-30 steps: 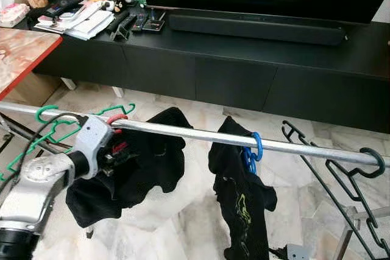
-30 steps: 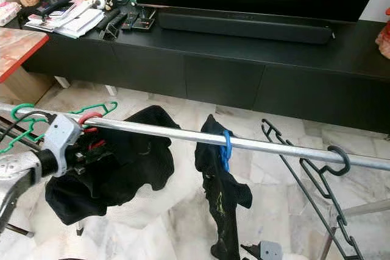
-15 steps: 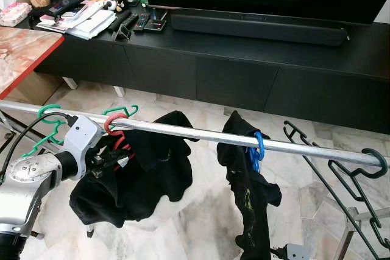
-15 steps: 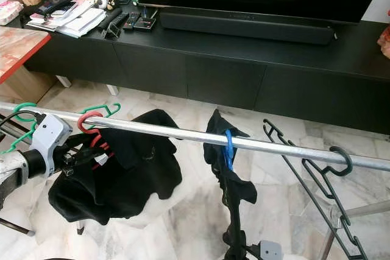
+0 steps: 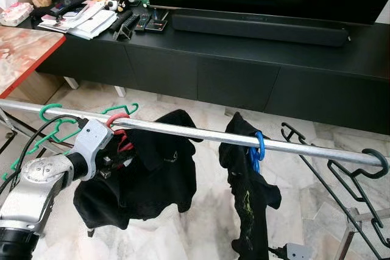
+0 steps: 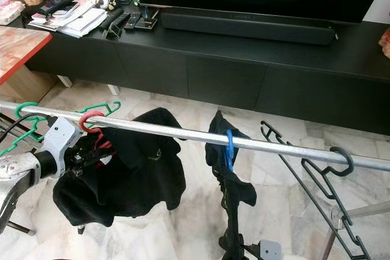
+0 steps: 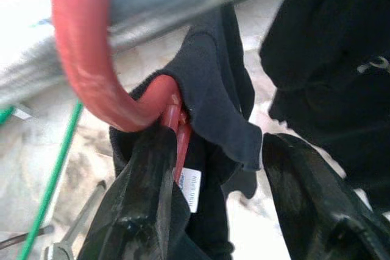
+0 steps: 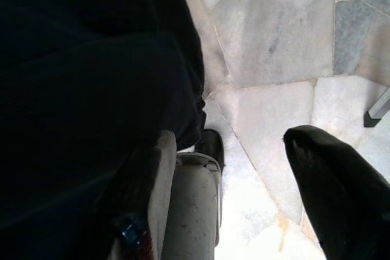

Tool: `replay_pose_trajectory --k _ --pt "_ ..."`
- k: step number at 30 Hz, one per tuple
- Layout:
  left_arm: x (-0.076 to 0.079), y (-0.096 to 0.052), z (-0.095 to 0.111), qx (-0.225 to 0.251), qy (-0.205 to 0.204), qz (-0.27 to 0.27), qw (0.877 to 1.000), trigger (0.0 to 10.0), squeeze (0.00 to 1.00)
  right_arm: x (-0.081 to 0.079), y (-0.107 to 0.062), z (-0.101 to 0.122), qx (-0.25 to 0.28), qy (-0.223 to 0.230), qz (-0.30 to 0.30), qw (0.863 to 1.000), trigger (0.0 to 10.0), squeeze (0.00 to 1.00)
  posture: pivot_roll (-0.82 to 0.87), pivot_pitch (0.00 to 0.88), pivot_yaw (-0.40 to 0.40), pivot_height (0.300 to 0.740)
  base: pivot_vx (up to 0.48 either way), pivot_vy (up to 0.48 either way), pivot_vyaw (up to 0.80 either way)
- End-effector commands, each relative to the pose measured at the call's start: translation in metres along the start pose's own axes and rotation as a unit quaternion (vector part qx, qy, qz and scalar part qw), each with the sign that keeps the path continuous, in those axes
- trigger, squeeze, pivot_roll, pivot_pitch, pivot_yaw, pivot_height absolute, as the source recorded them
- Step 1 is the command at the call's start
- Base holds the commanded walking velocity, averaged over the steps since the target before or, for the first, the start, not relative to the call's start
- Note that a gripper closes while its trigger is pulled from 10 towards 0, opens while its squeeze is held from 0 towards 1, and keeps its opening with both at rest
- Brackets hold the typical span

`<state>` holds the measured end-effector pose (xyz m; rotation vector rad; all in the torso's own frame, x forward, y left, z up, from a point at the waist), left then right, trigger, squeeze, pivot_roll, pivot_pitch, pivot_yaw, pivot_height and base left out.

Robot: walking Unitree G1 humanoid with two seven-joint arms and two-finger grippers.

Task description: Hang hanger

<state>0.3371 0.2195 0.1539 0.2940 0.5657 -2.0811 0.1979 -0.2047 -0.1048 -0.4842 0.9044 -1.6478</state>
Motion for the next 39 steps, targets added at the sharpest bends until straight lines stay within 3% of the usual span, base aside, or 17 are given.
replay_pose_trajectory --k 1,12,20,34,39 --pt "-0.004 0.001 -0.002 -0.003 0.006 0.021 1.0 10.0 0.0 0.003 -0.002 -0.011 -0.014 0.007 -0.006 1.0 10.0 0.0 0.02 0.209 0.059 0.74 0.0 0.0 0.0" --pt "-0.015 -0.002 0.001 0.008 0.013 0.045 0.999 10.0 0.0 0.002 -0.002 -0.011 -0.014 0.006 -0.005 1.0 10.0 0.0 0.02 0.213 0.059 0.74 0.0 0.0 0.0" --pt "-0.011 0.002 -0.002 0.002 0.024 0.045 0.999 10.0 0.0 0.003 -0.003 -0.012 -0.015 0.006 -0.005 1.0 10.0 0.0 0.02 0.213 0.059 0.74 0.0 0.0 0.0" --pt "0.012 0.01 -0.024 -0.037 0.045 -0.014 0.998 10.0 0.0 0.003 -0.003 -0.011 -0.015 0.006 -0.003 1.0 10.0 0.0 0.02 0.213 0.058 0.74 0.0 0.0 0.0" --pt "0.033 0.011 -0.032 -0.056 0.052 -0.082 0.994 10.0 0.0 0.003 -0.003 -0.011 -0.014 0.008 -0.003 1.0 10.0 0.0 0.01 0.21 0.059 0.74 0.0 0.0 0.0"
Point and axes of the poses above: a point about 5 cm out from each wrist's last joint towards the gripper, its own y axis pointing out of the wrist towards the gripper, its own z axis along the axis of the wrist's last joint, x = y × z, the point moved 3 cm from there along y, pointing out of the wrist towards the gripper, and after that the axes turned 9 degrees about y, right-handed, at the moved point
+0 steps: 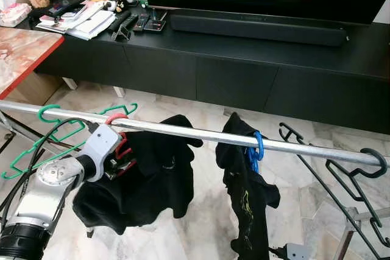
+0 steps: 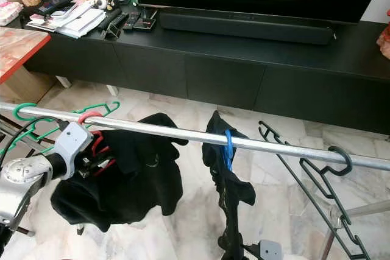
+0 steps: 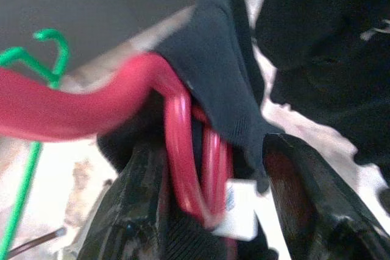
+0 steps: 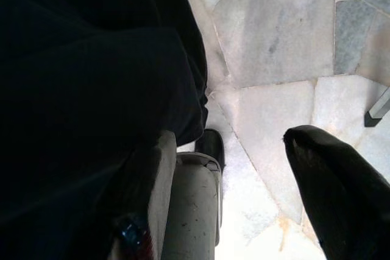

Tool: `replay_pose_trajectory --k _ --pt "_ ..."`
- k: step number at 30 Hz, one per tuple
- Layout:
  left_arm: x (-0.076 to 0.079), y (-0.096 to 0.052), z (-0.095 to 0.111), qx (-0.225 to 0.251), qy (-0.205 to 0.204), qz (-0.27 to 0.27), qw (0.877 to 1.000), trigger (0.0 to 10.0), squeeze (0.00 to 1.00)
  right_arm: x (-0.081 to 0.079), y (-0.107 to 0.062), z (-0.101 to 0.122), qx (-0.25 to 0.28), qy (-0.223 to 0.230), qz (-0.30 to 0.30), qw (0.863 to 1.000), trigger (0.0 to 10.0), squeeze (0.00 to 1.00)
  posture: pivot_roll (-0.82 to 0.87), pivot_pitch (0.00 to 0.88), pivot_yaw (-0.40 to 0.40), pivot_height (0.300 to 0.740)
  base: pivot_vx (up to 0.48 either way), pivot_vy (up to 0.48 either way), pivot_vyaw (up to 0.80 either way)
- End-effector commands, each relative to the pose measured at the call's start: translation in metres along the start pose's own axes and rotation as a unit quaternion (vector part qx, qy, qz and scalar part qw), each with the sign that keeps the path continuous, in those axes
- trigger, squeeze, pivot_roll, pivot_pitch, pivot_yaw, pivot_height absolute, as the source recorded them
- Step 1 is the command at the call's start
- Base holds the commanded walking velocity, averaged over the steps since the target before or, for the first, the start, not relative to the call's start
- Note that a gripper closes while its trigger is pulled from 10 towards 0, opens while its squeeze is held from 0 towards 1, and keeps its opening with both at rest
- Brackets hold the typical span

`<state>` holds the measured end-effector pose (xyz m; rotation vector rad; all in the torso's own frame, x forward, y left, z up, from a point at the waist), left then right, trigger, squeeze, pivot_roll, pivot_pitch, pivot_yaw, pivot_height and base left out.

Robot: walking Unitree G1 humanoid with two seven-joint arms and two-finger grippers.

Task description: Hang hanger

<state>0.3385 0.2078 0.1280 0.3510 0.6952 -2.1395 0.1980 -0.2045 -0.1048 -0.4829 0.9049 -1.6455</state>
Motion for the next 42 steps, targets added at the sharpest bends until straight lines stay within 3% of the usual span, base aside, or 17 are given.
replay_pose_trajectory --k 1,9,14,16,23,32,42 --pt "0.018 -0.001 -0.015 -0.032 0.005 -0.049 0.998 10.0 0.0 0.003 -0.003 -0.011 -0.014 0.007 -0.004 1.0 10.0 0.0 0.01 0.21 0.059 0.74 0.0 0.0 0.0" --pt "0.028 0.003 -0.009 -0.025 0.021 -0.077 0.996 10.0 0.0 0.002 -0.003 -0.011 -0.014 0.008 -0.002 1.0 10.0 0.0 0.01 0.21 0.059 0.74 0.0 0.0 0.0" --pt "0.01 0.019 0.01 -0.004 0.03 0.024 0.999 10.0 0.0 0.002 -0.003 -0.011 -0.014 0.008 -0.002 1.0 10.0 0.0 0.02 0.208 0.061 0.74 0.0 0.0 0.0" --pt "0.01 0.023 0.018 0.009 0.017 0.032 0.999 10.0 0.0 0.002 -0.002 -0.011 -0.014 0.008 -0.002 1.0 10.0 0.0 0.02 0.208 0.061 0.74 0.0 0.0 0.0" --pt "0.008 0.031 0.019 -0.042 0.004 0.06 0.997 10.0 0.0 0.001 -0.002 -0.011 -0.015 0.01 -0.002 1.0 10.0 0.0 0.02 0.208 0.064 0.74 0.0 0.0 0.0" --pt "-0.028 0.02 0.024 -0.078 -0.021 0.141 0.987 10.0 0.0 0.0 -0.002 -0.012 -0.016 0.012 -0.001 1.0 10.0 0.0 0.02 0.211 0.069 0.74 0.0 0.0 0.0" --pt "-0.024 0.001 0.045 -0.058 -0.049 0.167 0.983 10.0 0.0 0.0 -0.002 -0.013 -0.017 0.011 0.0 1.0 10.0 0.0 0.03 0.214 0.068 0.74 0.0 0.0 0.0"
Point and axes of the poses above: a point about 5 cm out from each wrist's last joint towards the gripper, its own y axis pointing out of the wrist towards the gripper, its own z axis along the axis of the wrist's last joint, x = y × z, the point moved 3 cm from there along y, pointing out of the wrist towards the gripper, and after that the axes turned 9 degrees about y, right-handed, at the moved point
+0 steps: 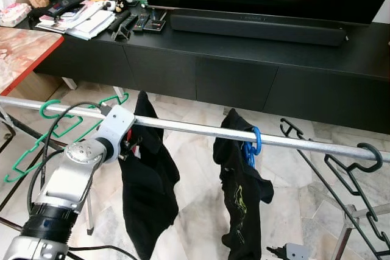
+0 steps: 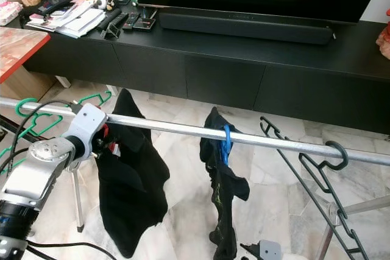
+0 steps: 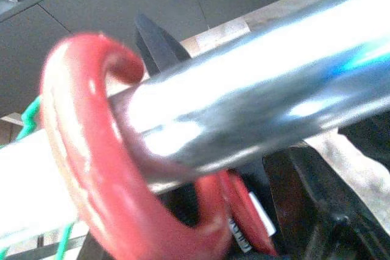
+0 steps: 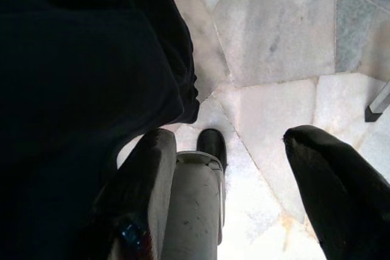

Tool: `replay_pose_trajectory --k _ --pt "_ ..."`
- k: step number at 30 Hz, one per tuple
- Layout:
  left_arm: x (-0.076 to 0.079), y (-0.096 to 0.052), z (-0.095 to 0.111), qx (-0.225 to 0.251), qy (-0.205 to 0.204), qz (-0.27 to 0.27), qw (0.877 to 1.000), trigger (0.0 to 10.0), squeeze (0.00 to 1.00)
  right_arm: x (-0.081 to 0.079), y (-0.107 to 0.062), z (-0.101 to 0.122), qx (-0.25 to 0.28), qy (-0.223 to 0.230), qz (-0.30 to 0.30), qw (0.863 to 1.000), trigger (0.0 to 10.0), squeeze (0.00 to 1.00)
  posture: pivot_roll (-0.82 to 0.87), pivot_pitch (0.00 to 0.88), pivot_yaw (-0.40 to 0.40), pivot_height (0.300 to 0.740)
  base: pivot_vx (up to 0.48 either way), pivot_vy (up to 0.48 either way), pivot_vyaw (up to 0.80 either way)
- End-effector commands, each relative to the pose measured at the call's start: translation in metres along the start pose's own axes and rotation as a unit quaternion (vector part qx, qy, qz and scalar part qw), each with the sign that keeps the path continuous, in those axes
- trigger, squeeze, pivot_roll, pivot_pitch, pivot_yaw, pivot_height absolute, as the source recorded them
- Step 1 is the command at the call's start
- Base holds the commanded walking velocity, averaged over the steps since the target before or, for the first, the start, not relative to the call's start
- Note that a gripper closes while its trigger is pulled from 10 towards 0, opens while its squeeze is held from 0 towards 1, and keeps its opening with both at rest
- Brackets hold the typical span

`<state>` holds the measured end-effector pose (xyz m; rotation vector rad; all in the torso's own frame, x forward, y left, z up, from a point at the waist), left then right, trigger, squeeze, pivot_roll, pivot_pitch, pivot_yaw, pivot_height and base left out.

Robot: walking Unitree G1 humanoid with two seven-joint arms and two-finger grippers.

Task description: Hang hanger

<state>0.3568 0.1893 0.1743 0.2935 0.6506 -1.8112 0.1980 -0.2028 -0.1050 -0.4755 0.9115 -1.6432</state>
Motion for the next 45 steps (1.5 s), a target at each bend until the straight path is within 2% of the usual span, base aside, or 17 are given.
replay_pose_trajectory --k 1,4,7,15,23,26,34,38,43,44,45 --pt "-0.004 -0.007 -0.005 -0.013 -0.01 0.015 1.0 10.0 0.0 0.001 -0.002 -0.012 -0.017 0.006 -0.001 1.0 10.0 0.0 0.03 0.215 0.068 0.74 0.0 0.0 0.0" --pt "0.001 -0.008 -0.011 -0.017 -0.014 0.014 1.0 10.0 0.0 0.0 -0.002 -0.012 -0.018 0.005 0.001 1.0 10.0 0.0 0.04 0.214 0.068 0.74 0.0 0.0 0.0" --pt "0.004 -0.006 -0.02 -0.045 -0.025 0.018 0.999 10.0 0.0 0.0 -0.002 -0.011 -0.017 0.006 0.002 1.0 10.0 0.0 0.03 0.212 0.071 0.74 0.0 0.0 0.0" --pt "-0.002 -0.007 -0.021 -0.055 -0.034 0.039 0.997 10.0 0.0 0.0 -0.002 -0.011 -0.017 0.008 0.001 1.0 10.0 0.0 0.03 0.209 0.072 0.74 0.0 0.0 0.0" --pt "0.011 0.002 -0.016 -0.034 -0.044 0.015 0.998 10.0 0.0 0.0 -0.002 -0.011 -0.015 0.009 0.0 1.0 10.0 0.0 0.02 0.211 0.072 0.74 0.0 0.0 0.0" --pt "0.016 0.003 -0.019 -0.049 -0.034 -0.005 0.998 10.0 0.0 0.0 -0.002 -0.011 -0.016 0.009 -0.001 1.0 10.0 0.0 0.03 0.211 0.072 0.74 0.0 0.0 0.0" --pt "0.018 0.01 -0.016 -0.046 -0.049 0.027 0.997 10.0 0.0 -0.001 -0.002 -0.011 -0.017 0.008 0.0 1.0 10.0 0.0 0.03 0.211 0.071 0.74 0.0 0.0 0.0" --pt "0.012 0.015 -0.016 -0.051 -0.07 0.063 0.994 10.0 0.0 -0.001 -0.002 -0.011 -0.017 0.009 0.0 1.0 10.0 0.0 0.02 0.211 0.072 0.74 0.0 0.0 0.0" --pt "0.011 0.017 -0.016 -0.053 -0.077 0.066 0.993 10.0 0.0 -0.001 -0.002 -0.012 -0.018 0.009 0.001 1.0 10.0 0.0 0.03 0.212 0.072 0.74 0.0 0.0 0.0" --pt "0.012 0.018 -0.016 -0.055 -0.081 0.067 0.993 9.6 0.0 -0.001 -0.002 -0.012 -0.019 0.009 0.001 1.0 10.0 0.0 0.03 0.212 0.072 0.74 0.0 0.0 0.0" --pt "0.012 0.018 -0.016 -0.056 -0.082 0.067 0.993 6.4 0.0 -0.001 -0.002 -0.012 -0.019 0.009 0.001 1.0 10.0 0.0 0.02 0.213 0.073 0.74 0.0 0.0 0.0"
Point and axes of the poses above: a point about 5 cm out from each wrist's last joint towards the gripper, its own y axis pointing out of the wrist towards the gripper, its own z axis along the axis of the wrist's last joint, x = y × z, the point moved 3 cm from there along y, pointing out of the wrist towards the gripper, and after that the axes turned 9 degrees about y, right-handed, at the moved point
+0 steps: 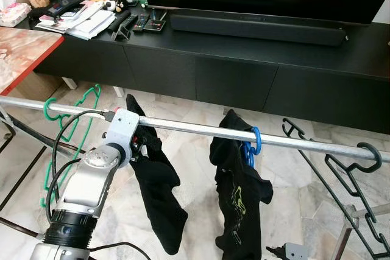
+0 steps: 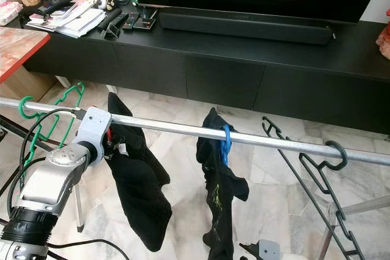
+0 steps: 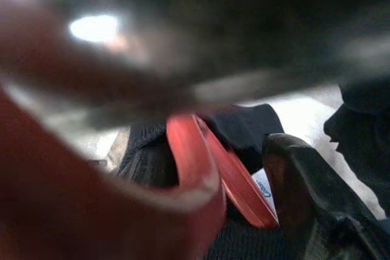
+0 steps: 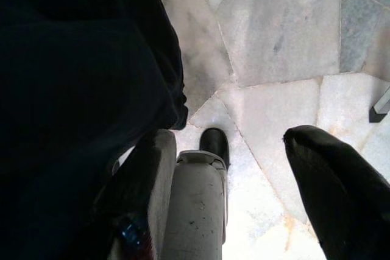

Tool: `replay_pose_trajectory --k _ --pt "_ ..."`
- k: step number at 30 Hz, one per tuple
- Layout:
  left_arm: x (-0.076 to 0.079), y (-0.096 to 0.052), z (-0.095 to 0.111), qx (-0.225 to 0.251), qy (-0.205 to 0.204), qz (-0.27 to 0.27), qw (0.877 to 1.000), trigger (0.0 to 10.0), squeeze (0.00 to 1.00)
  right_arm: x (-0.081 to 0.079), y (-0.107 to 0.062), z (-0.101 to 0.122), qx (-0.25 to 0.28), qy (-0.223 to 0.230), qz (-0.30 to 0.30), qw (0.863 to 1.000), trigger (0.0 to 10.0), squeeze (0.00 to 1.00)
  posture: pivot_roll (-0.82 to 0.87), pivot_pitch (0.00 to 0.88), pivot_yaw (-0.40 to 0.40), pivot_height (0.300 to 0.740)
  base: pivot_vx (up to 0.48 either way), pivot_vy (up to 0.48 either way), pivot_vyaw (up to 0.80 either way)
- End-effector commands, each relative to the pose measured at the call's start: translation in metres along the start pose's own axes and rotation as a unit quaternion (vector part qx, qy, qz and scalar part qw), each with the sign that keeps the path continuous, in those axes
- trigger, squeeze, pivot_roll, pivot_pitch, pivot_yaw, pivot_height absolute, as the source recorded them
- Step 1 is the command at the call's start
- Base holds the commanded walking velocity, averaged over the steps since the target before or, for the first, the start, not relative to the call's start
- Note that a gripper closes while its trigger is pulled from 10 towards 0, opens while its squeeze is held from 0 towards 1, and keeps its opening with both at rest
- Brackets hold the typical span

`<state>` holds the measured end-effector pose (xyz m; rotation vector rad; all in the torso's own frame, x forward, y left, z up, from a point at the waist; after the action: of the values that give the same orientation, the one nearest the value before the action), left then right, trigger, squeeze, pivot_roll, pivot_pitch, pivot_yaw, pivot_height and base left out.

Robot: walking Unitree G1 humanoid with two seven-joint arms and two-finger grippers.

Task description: Hang hanger

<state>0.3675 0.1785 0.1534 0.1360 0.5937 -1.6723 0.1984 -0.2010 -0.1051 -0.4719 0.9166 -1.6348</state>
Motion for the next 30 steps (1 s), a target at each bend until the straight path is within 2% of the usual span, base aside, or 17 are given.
replay_pose_trajectory --k 1,2,12,23,30 --pt "-0.005 0.001 -0.006 -0.013 -0.009 0.01 1.0 6.4 0.0 0.0 -0.002 -0.012 -0.017 0.008 -0.003 1.0 10.0 0.0 0.02 0.213 0.073 0.74 0.0 0.0 0.0" --pt "-0.005 0.001 -0.006 -0.013 -0.009 0.01 1.0 0.0 0.0 0.0 -0.002 -0.012 -0.017 0.009 -0.003 1.0 10.0 0.0 0.02 0.212 0.074 0.74 0.0 0.0 0.0" --pt "-0.001 0.002 -0.01 -0.026 -0.013 0.004 1.0 0.0 0.0 0.0 -0.002 -0.012 -0.019 0.01 -0.002 1.0 10.0 0.0 0.03 0.212 0.073 0.74 0.0 0.0 0.0" --pt "-0.014 0.0 -0.011 -0.032 0.002 0.009 0.999 0.0 0.0 0.0 -0.002 -0.013 -0.02 0.01 -0.001 1.0 10.0 0.0 0.03 0.212 0.073 0.74 0.0 0.0 0.0" --pt "-0.015 -0.002 -0.013 -0.032 0.008 -0.005 0.999 0.0 0.0 0.001 -0.002 -0.013 -0.021 0.01 -0.003 1.0 10.0 0.0 0.02 0.211 0.073 0.74 0.0 0.0 0.0"
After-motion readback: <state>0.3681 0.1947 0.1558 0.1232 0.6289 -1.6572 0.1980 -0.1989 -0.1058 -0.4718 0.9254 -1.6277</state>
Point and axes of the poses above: a point about 5 cm out from each wrist's last joint towards the gripper, its own y axis pointing out of the wrist towards the gripper, its own z axis along the axis of the wrist's last joint, x = y × z, the point moved 3 cm from there along y, pointing out of the wrist towards the gripper, and after that the axes turned 9 degrees about y, right-handed, at the moved point
